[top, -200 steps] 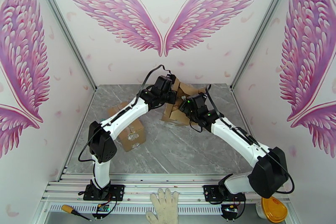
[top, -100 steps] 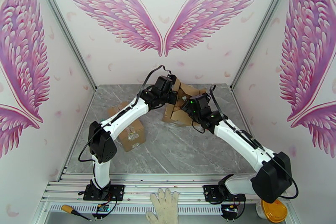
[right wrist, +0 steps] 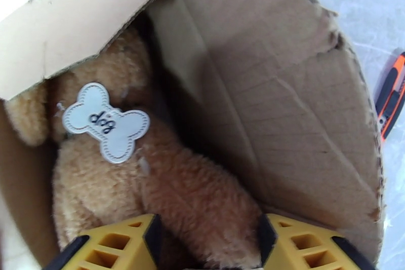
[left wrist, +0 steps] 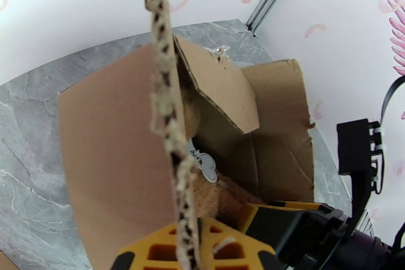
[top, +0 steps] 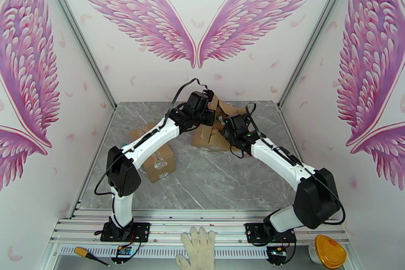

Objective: Unpack the express box

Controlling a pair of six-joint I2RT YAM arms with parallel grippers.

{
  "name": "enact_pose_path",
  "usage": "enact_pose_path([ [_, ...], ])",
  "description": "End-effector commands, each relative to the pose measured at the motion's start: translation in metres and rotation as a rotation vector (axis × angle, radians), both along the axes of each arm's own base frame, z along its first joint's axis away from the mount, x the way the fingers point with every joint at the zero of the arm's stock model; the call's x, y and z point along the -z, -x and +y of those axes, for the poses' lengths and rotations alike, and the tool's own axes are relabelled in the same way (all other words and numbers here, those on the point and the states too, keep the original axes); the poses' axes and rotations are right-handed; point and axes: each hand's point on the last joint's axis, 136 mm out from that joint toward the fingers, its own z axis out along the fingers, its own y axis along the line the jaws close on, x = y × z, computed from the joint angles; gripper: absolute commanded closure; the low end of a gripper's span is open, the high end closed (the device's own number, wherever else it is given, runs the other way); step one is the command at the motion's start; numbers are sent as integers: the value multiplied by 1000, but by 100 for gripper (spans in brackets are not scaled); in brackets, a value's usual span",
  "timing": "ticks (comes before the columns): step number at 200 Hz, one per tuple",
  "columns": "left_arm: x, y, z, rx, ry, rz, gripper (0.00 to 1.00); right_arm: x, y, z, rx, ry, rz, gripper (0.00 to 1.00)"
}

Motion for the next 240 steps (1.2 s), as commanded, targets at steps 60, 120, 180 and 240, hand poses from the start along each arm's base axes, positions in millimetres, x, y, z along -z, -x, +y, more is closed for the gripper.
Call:
enact_pose_path([
  [60,17,-15,22,-18,-76,11,100,-14,-11,0,-72,-25,-17,100],
  [120,30,-20,31,-15,-146,12,100,-110,-21,28,-183,-196,-273,100],
  [180,39,-24,40,-38,-178,18,100,-193,-14,21,-206,-212,-493,100],
  [240,50,-28,44,-62,-160,64,100,-261,-12,19,-260,-240,-663,100],
])
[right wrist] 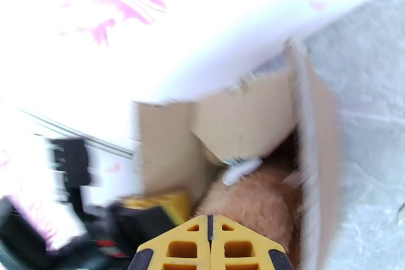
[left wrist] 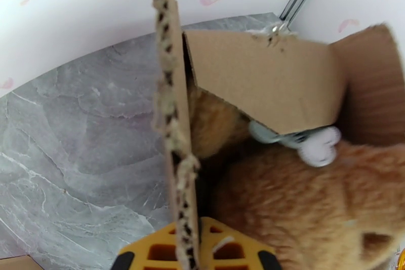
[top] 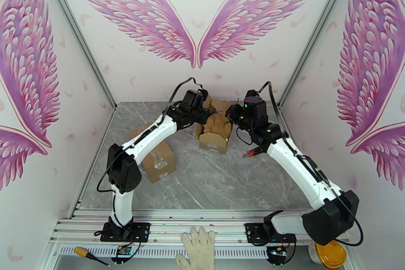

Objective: Unpack the express box

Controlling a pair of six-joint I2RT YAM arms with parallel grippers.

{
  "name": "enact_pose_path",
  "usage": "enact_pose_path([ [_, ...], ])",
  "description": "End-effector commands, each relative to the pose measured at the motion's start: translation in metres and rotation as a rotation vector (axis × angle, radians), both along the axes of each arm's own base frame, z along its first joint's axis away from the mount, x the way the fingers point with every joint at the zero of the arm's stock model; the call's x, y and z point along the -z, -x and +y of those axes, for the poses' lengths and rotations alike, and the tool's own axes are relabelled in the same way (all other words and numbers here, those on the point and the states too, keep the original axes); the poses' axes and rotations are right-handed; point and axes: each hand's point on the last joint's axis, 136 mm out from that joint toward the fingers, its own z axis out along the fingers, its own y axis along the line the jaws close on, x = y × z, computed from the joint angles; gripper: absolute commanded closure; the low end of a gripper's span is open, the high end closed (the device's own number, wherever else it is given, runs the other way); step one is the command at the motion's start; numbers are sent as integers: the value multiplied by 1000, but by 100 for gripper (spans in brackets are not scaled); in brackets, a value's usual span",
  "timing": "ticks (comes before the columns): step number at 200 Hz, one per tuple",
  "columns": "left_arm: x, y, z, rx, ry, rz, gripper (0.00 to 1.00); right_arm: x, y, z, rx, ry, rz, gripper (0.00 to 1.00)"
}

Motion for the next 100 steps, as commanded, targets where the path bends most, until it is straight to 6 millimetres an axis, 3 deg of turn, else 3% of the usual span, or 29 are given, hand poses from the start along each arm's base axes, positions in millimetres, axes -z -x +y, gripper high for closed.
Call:
enact_pose_path([
  [1,24,-1,12,-30,-37,67,100,-85,4,-1,-38,-56,-238,100],
  [60,33,-3,11,-49,36,150,100,-154,18,17,-184,-96,-464,100],
  [100,32,-1,5,-19,166,237,100,-161,12,8,-160,-99,-494,100],
])
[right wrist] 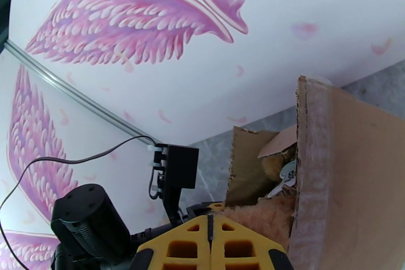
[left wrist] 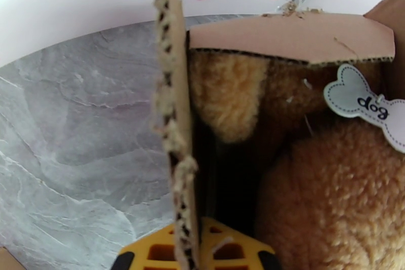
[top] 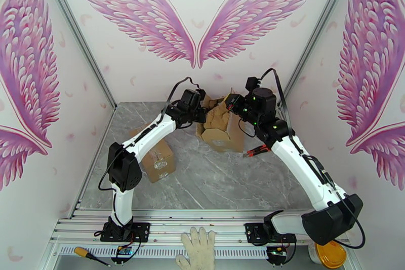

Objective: Unpack the express box

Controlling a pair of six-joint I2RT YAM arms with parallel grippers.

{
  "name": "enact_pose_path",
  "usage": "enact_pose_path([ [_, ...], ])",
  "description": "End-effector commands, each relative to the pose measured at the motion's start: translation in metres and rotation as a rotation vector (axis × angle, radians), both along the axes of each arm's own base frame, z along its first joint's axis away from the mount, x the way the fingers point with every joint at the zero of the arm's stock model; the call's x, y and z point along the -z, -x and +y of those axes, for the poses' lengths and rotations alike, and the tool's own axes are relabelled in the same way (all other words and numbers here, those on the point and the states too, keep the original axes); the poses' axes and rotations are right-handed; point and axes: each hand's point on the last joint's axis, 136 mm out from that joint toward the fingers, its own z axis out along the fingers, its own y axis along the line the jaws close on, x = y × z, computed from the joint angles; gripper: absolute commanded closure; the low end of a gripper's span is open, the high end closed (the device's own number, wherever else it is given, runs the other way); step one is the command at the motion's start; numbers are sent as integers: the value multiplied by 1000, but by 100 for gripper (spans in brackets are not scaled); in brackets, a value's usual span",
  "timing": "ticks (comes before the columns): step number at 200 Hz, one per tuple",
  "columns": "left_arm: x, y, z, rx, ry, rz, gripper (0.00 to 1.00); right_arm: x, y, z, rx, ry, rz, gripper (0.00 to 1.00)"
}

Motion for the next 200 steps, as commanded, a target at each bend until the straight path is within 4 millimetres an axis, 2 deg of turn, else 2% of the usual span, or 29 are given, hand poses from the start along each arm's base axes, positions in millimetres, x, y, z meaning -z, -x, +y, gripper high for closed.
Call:
enact_pose_path([
  [1,33,1,8,-3,17,132,100,-102,11,-10,-6,-93,-309,100],
  [19,25,7,3,36,37,130,100,-94,2,-19,36,-84,-283,100],
  [54,0,19,-12,130,133,126,100,-60,-20,-28,90,-36,-168,100],
  [93,4,31,-19,205,166,157,100,-46,-40,-50,144,-139,-130,100],
  [129,-3,38,-23,240,205,152,100,-19,-60,-64,195,-147,-54,100],
  [146,7,33,-16,194,157,164,100,-28,-63,-57,156,-173,-89,100],
  [165,17,28,-9,145,116,183,100,-53,-63,-46,87,-217,-158,100],
  [200,29,20,4,59,83,211,100,-99,-52,-46,42,-292,-278,100],
])
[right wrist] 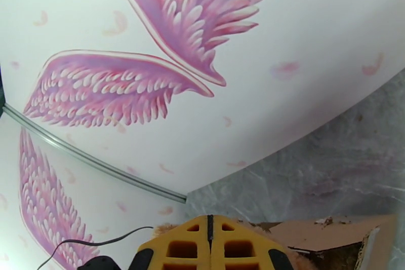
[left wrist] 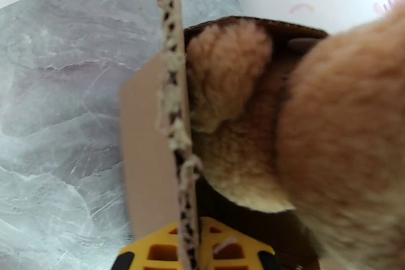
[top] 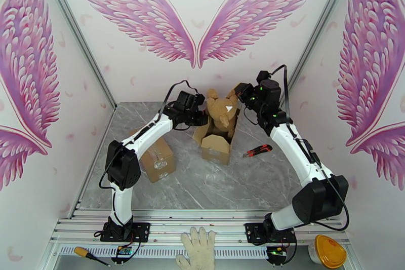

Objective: Unpack the express box

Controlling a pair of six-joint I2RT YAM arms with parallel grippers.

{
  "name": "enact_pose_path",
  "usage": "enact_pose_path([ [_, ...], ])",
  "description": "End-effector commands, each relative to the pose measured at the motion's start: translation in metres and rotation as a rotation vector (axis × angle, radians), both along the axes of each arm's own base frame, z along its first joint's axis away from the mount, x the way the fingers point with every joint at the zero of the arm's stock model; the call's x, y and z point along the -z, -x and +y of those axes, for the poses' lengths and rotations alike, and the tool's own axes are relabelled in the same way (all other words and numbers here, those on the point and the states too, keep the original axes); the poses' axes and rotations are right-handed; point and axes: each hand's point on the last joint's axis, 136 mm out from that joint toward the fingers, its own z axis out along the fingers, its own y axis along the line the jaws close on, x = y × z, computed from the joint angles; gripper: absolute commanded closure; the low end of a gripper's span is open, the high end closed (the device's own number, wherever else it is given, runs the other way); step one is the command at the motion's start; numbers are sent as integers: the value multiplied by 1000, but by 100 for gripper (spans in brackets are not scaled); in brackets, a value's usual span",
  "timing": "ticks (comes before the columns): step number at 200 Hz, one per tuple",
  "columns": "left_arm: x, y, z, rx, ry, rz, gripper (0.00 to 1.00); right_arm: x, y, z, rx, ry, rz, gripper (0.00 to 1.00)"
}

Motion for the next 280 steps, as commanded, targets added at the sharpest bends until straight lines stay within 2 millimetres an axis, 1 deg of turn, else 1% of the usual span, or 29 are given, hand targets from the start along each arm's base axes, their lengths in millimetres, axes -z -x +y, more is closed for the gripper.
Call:
enact_pose_path([
  [1,9,-3,12,-58,-47,38,100,-96,18,-1,-43,-103,-274,100],
  [24,11,-9,18,-105,-60,50,100,-126,28,1,-105,-151,-354,100],
  [34,11,-12,19,-122,-61,54,100,-134,30,4,-148,-185,-370,100],
  [49,10,-17,20,-143,-60,62,100,-142,30,4,-197,-250,-392,100],
  [65,9,-21,19,-160,-58,65,100,-148,34,-4,-211,-317,-431,100],
  [77,9,-24,21,-175,-61,69,100,-154,38,-9,-221,-325,-465,100],
  [93,9,-28,23,-193,-59,68,100,-158,43,-15,-205,-278,-483,100],
  [112,7,-35,27,-221,-62,63,100,-159,48,-26,-143,-168,-484,100],
  [129,10,-42,34,-258,-55,84,100,-158,54,-37,-92,-61,-478,100],
  [141,11,-47,37,-276,-40,101,100,-153,54,-46,-59,6,-452,100],
  [155,11,-51,39,-300,-23,111,100,-143,55,-55,-21,83,-424,100],
  [169,10,-55,39,-314,-2,118,100,-126,53,-68,39,172,-364,100],
  [171,10,-56,39,-317,0,120,100,-126,55,-69,43,187,-367,100],
  [180,10,-58,37,-321,9,127,100,-115,54,-75,70,249,-338,100],
  [195,12,-60,35,-326,26,144,100,-94,50,-80,83,335,-295,100],
  [226,17,-64,31,-346,54,173,100,-33,29,-87,73,442,-170,100],
  [238,18,-66,30,-354,66,181,100,-6,18,-90,69,483,-107,100],
  [263,18,-70,26,-362,94,190,100,41,-4,-95,57,556,-43,100],
  [280,20,-71,23,-364,105,202,100,74,-19,-92,10,595,-3,100],
])
